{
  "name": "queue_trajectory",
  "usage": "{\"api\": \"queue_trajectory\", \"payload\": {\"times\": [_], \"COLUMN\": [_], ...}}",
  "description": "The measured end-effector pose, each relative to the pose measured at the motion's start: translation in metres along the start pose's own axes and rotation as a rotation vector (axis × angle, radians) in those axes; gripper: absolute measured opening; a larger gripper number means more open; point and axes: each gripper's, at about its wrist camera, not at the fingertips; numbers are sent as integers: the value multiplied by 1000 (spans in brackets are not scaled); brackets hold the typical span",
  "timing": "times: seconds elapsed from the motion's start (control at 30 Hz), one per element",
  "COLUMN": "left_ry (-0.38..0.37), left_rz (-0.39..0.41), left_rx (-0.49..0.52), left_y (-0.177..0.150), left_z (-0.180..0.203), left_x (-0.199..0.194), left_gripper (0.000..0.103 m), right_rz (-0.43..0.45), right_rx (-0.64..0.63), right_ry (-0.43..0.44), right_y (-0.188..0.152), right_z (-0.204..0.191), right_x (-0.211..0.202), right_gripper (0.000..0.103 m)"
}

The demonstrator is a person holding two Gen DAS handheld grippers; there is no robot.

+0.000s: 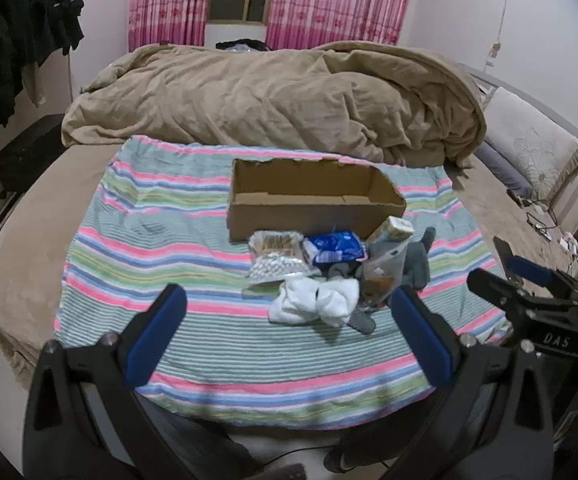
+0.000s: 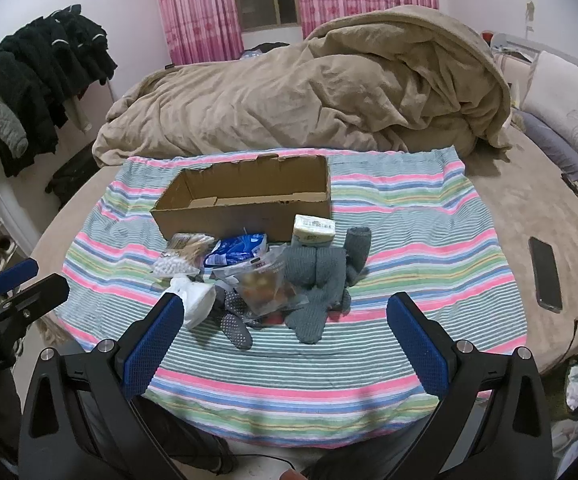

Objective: Organize objects
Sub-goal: 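Grasp the clear cotton swab bag with the left tool while the right tool grasps the gray knit glove, then lower the swab bag into the box with the left tool while the right tool drops the glove in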

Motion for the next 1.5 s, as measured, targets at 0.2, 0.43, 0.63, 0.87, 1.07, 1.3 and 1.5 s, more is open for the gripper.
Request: {"api": "queue_trajectory", "payload": {"times": [0.2,0.43,0.63,0.87,1.07,1.3,1.5], "left_ry": [-15,-23,-18,-1,-14,-68,-93], "left_rz": [-17,-59,-106,-174,-200,-239,-204], "left_rx": [2,-3,-8,-22,-40,-37,-29], "left_y": [4,13,20,19,17,12,15], "left_z": [-3,-8,-14,-26,-35,-34,-32], "left_x": [20,63,109,165,193,208,188], "left_gripper": [102,102,102,92,90,57,48], "right_rz": [-12,-39,-79,-125,-170,-191,-165], "right_rx": [17,42,80,106,133,131,126], "right_ry": [-1,-16,-37,-23,19,135,138], "right_y": [9,14,17,16,17,15,18], "right_z": [12,33,54,70,76,70,71], "right_x": [14,48,83,126,155,162,146], "right_gripper": [103,103,103,98,89,48,27]}}
Point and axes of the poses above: each gripper's, at about its wrist camera, not at the fingertips, and x roughly the way its jaws point, z to its right, y to its top, and after that the axes turned 1 degree about -y, right-handed
